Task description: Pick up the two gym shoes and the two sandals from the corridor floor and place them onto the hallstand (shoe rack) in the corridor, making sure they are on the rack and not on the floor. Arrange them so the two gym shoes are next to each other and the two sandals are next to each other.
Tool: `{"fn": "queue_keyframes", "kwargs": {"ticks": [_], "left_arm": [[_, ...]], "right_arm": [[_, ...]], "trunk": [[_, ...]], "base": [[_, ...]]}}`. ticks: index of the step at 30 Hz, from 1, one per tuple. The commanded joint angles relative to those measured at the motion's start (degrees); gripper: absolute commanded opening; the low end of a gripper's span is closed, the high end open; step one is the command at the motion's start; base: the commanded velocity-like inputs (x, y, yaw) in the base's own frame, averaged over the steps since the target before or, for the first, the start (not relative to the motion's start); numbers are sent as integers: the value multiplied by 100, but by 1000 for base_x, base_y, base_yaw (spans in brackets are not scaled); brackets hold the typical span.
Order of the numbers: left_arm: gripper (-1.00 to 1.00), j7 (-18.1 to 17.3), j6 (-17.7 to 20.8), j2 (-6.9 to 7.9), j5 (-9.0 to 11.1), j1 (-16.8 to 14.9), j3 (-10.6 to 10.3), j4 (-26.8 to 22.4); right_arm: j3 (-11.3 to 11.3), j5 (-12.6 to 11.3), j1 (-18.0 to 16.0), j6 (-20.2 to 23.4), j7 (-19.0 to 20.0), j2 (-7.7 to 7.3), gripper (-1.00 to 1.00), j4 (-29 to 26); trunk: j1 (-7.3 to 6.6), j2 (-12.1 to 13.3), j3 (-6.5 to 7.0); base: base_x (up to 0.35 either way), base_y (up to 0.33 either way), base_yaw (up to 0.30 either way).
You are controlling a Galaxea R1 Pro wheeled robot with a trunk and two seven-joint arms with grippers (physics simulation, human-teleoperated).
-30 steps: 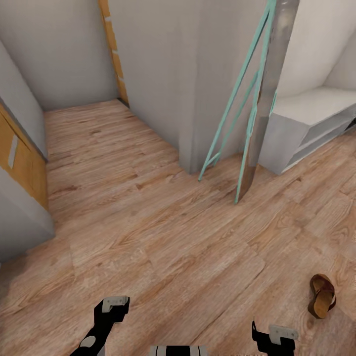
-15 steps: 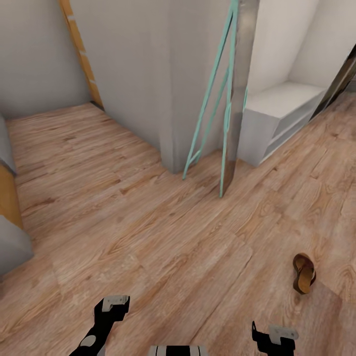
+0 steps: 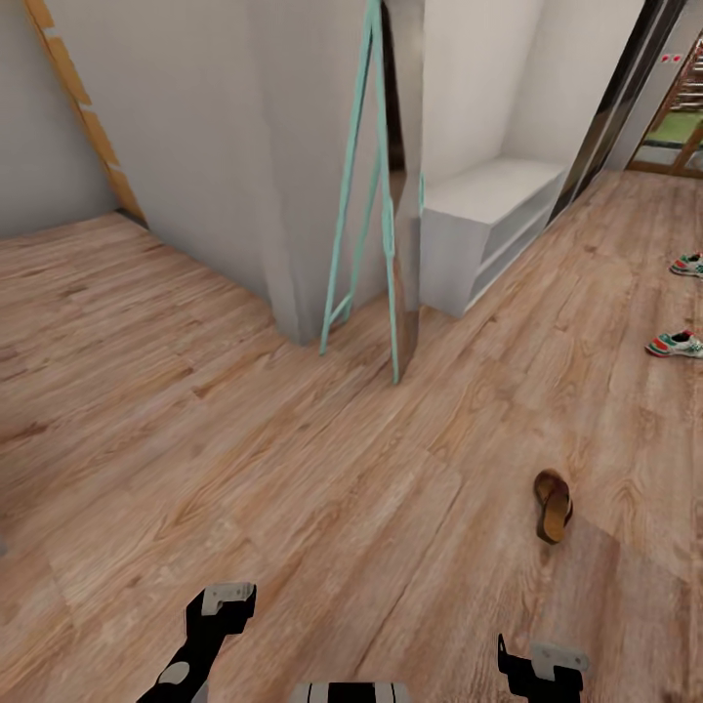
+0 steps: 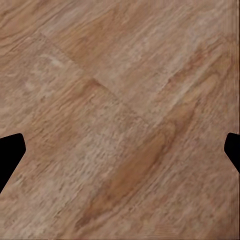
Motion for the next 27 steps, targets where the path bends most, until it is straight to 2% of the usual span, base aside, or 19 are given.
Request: {"fn": "queue_keyframes", "kwargs": {"ticks": [1,27], "left_arm": [[100,2,-19,0,-17,-1,20,3],[100,5,-19,-1,-17,-1,20,2]], "right_arm": [[1,-10,-4,-21,-5,1,100,6],[1,-10,-4,-21,-5,1,100,6]], "trunk": [[-1,-1,-3],[-1,-1,32]], "base": [[0,0,-300],[0,0,-298]]}}
